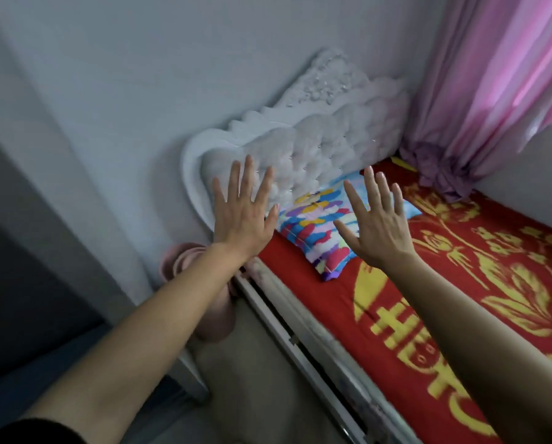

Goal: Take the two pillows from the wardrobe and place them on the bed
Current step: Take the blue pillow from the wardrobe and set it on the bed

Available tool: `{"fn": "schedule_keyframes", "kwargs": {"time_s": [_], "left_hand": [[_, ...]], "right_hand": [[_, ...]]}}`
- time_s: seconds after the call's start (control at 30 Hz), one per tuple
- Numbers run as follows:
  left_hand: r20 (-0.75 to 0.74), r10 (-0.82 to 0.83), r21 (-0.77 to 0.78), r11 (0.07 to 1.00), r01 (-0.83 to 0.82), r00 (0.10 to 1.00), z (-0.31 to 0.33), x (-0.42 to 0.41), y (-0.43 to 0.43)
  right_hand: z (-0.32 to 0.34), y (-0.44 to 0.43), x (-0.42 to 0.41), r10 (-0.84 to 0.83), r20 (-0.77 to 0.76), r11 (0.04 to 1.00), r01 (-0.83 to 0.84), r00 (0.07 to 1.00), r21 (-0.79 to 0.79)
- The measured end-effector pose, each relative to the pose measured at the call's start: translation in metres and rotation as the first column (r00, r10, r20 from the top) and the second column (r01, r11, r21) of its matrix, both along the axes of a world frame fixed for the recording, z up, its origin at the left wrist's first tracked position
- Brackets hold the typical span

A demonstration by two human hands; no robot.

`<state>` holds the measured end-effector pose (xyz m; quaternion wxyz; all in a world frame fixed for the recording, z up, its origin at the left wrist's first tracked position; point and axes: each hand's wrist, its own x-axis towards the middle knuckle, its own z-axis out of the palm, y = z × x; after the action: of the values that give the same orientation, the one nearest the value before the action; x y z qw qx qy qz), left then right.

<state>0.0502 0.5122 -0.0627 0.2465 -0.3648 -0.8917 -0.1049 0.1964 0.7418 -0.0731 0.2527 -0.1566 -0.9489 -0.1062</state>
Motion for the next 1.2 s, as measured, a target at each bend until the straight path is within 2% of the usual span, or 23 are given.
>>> {"fn": "schedule_keyframes", "kwargs": {"time_s": [0.03, 0.1, 0.27, 0.4, 0.57, 0.7, 0.83, 0.93, 1.07, 1.2], "left_hand": [[-0.003, 0.041, 0.014, 0.999, -0.041, 0.999, -0.001, 0.013, -0.02], [-0.03, 0.227, 0.052, 0.973, -0.225, 0.973, -0.011, 0.067, -0.076], [0.01, 0.33, -0.011, 0.944, -0.33, 0.944, -0.038, 0.121, -0.146], [-0.023, 0.492, -0.106, 0.865, -0.491, 0.871, -0.047, 0.185, -0.241], [-0.033, 0.63, -0.114, 0.769, -0.629, 0.776, -0.029, 0.231, -0.365], [-0.013, 0.68, -0.121, 0.726, -0.676, 0.733, -0.032, 0.263, -0.462], [-0.004, 0.675, -0.128, 0.732, -0.669, 0.738, -0.047, 0.28, -0.545], [-0.003, 0.677, -0.153, 0.727, -0.669, 0.736, -0.057, 0.28, -0.59], [0.032, 0.66, -0.193, 0.741, -0.643, 0.751, -0.066, 0.258, -0.617], [0.07, 0.636, -0.234, 0.759, -0.608, 0.768, -0.085, 0.217, -0.616]], "right_hand": [[0.0, -0.012, 0.0, 0.045, 0.005, 0.999, -0.045, 0.999, -0.023], [-0.008, -0.053, 0.012, 0.241, 0.045, 0.97, -0.239, 0.969, -0.046], [-0.045, -0.108, 0.03, 0.385, -0.012, 0.92, -0.385, 0.923, -0.071], [-0.059, -0.19, 0.051, 0.539, 0.07, 0.84, -0.53, 0.839, -0.112], [-0.045, -0.305, 0.059, 0.635, 0.095, 0.77, -0.619, 0.766, -0.154], [-0.037, -0.404, 0.06, 0.685, 0.103, 0.728, -0.672, 0.721, -0.134], [-0.042, -0.504, 0.064, 0.675, 0.145, 0.736, -0.648, 0.723, -0.195], [-0.052, -0.563, 0.067, 0.702, 0.174, 0.711, -0.668, 0.691, -0.219], [-0.066, -0.591, 0.062, 0.715, 0.218, 0.699, -0.688, 0.664, -0.198], [-0.084, -0.576, 0.037, 0.645, 0.249, 0.765, -0.61, 0.723, -0.208]]}}
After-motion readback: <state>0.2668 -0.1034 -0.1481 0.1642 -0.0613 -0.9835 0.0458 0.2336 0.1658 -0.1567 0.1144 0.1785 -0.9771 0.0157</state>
